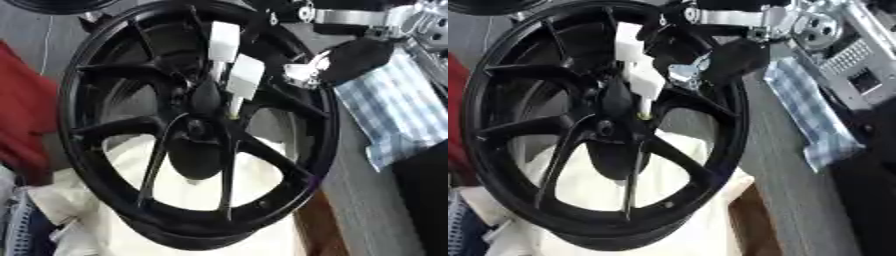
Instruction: Pull the pin out of the wheel hub.
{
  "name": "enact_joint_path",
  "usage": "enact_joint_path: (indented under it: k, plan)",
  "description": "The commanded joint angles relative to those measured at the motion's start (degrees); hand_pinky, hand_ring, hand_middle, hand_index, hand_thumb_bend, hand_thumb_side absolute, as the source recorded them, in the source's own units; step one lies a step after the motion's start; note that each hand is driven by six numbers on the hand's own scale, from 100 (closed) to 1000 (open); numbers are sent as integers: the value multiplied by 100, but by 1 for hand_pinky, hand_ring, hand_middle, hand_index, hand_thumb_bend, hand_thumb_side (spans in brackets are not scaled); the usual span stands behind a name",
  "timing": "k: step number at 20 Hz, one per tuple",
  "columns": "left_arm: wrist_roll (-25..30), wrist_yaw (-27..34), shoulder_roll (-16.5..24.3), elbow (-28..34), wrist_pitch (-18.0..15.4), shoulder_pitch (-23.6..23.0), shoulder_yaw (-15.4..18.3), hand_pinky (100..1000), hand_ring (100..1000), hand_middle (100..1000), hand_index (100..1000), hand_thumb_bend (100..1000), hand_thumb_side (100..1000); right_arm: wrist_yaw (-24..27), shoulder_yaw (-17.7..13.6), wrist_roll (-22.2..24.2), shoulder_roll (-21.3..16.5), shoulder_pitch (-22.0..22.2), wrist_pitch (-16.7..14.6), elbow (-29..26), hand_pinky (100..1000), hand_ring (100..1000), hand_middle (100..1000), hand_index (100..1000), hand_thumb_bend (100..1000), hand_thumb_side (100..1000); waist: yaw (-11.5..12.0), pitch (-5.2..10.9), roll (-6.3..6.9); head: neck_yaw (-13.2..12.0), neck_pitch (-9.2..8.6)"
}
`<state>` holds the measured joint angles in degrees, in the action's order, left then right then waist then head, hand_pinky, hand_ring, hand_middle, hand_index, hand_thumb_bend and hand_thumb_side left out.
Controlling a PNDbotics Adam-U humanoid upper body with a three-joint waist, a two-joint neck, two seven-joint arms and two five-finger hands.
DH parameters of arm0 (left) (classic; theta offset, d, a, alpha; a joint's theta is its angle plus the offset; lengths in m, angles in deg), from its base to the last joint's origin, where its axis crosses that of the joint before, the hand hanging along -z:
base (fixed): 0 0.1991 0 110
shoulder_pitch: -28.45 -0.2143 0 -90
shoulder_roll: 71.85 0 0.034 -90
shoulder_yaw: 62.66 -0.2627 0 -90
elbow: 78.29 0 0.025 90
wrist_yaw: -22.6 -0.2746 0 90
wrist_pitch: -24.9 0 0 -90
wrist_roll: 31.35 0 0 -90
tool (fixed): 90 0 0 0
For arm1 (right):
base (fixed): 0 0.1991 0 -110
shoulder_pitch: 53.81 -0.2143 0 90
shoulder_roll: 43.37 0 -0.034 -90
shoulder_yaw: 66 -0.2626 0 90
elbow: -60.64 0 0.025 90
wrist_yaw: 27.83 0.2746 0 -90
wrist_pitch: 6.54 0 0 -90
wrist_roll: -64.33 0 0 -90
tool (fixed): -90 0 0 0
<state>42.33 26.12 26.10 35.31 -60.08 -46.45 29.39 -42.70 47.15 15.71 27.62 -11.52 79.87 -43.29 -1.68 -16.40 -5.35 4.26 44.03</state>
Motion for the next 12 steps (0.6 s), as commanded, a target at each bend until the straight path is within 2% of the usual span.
enact_joint_path:
  k: [1, 2, 4, 7, 12]
  plan:
    - [-19, 8, 115, 99, -7, 52, 59, 666, 551, 555, 707, 100, 578, 443, -51, 97, -202, -47, -709, 12, 994, 1000, 821, 917, 100, 454, 24, 63, 42, 43, 9]
    - [-15, 8, 115, 99, -6, 57, 56, 666, 550, 555, 707, 100, 577, 644, -104, 147, -284, -51, -1043, 42, 986, 1000, 813, 911, 100, 377, 39, 48, 45, 47, 9]
    - [-14, 6, 121, 99, -6, 62, 58, 666, 550, 554, 707, 100, 577, 928, -224, 214, -432, -71, -1680, 132, 978, 1000, 804, 902, 100, 284, 66, 20, 50, 57, 9]
    - [-5, 12, 120, 99, -3, 78, 48, 666, 549, 554, 707, 100, 578, 1266, -318, 381, -589, -114, -2447, 294, 970, 1000, 808, 902, 100, 223, 106, -25, 54, 82, 9]
    - [4, 18, 122, 99, 3, 99, 34, 667, 549, 554, 707, 100, 578, 1568, -381, 646, -710, -179, -3079, 447, 970, 1000, 841, 926, 100, 136, 154, -94, 54, 119, 9]
